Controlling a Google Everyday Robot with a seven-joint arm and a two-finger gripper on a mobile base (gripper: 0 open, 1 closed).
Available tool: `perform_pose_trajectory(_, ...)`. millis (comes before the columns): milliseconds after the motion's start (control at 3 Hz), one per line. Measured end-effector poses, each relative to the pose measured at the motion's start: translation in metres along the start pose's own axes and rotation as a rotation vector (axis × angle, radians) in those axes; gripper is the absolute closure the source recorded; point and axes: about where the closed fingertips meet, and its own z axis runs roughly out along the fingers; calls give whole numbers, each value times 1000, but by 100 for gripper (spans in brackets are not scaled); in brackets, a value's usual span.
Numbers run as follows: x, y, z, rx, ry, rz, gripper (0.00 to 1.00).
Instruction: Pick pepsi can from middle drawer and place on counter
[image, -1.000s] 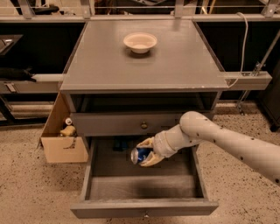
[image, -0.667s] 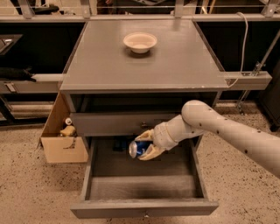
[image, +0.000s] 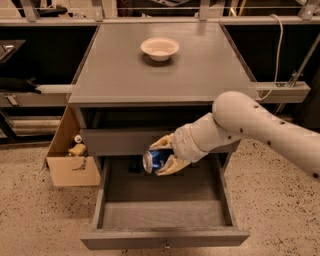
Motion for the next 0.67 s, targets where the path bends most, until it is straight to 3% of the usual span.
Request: perform_pose_trajectory(667,-18,-15,-27,38,24,-26,100)
